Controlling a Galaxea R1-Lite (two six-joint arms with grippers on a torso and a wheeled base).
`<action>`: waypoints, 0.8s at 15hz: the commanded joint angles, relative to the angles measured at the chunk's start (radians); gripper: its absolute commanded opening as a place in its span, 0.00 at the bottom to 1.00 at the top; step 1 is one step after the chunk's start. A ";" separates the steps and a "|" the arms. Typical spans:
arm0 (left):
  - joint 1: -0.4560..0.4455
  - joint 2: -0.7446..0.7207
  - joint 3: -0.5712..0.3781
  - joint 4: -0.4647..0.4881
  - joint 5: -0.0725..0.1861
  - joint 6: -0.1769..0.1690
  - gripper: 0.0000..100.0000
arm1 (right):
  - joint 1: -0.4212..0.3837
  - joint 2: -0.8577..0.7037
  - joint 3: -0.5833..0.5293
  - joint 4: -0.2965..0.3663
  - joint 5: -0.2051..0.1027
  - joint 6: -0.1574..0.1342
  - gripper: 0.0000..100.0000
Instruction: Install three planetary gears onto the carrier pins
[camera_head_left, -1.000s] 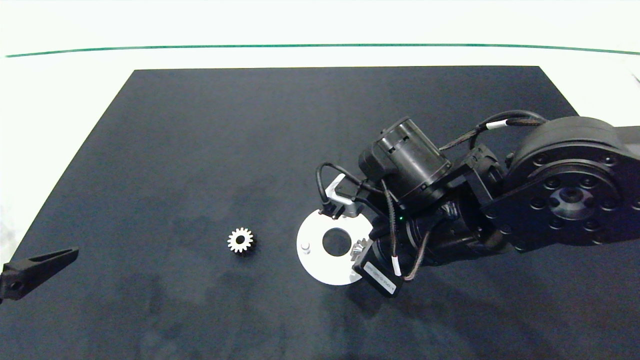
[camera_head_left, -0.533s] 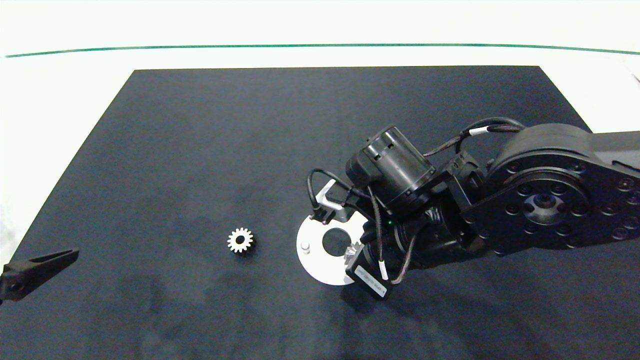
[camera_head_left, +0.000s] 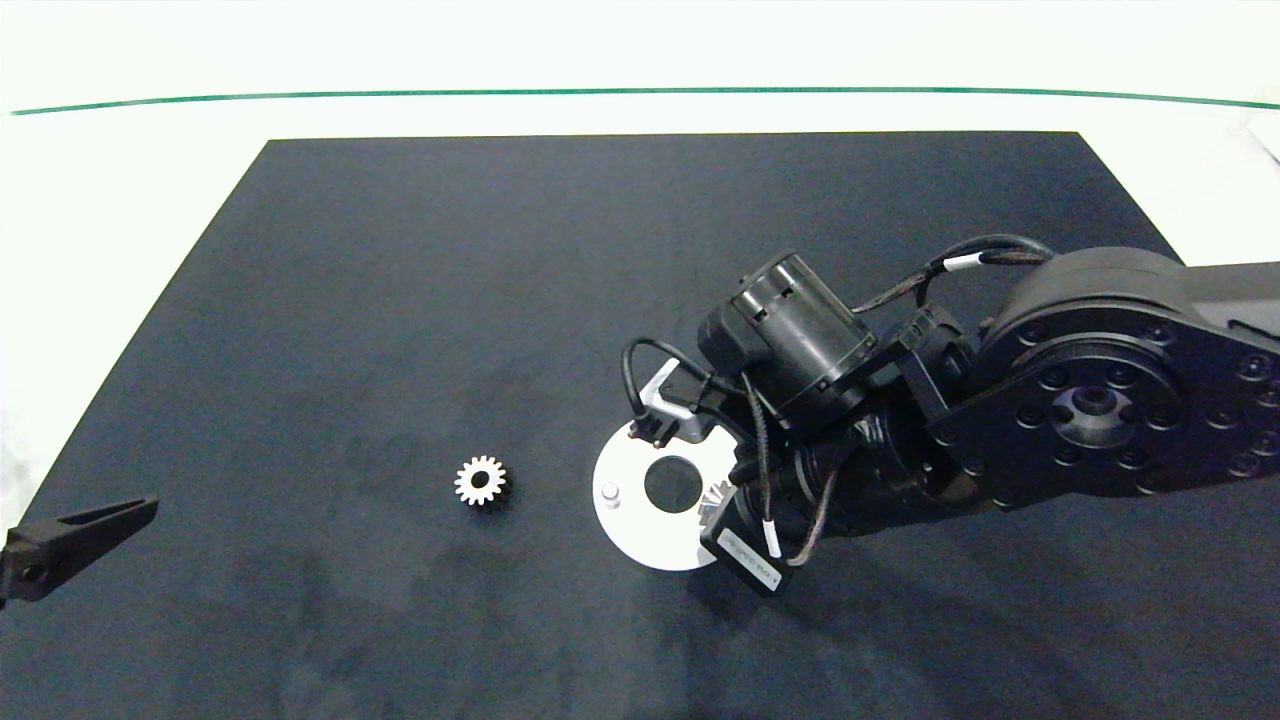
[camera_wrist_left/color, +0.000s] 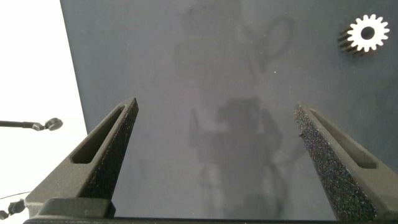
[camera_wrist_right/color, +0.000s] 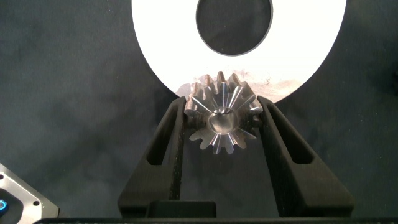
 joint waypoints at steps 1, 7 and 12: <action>0.001 0.001 0.000 0.003 0.000 0.001 1.00 | 0.003 0.006 0.000 0.003 -0.002 -0.002 0.28; 0.001 -0.002 0.000 0.003 0.000 0.001 1.00 | 0.006 0.008 0.000 0.003 -0.002 0.001 0.28; 0.001 0.000 -0.003 0.003 0.000 0.001 1.00 | 0.008 0.006 0.009 0.003 -0.002 0.003 0.28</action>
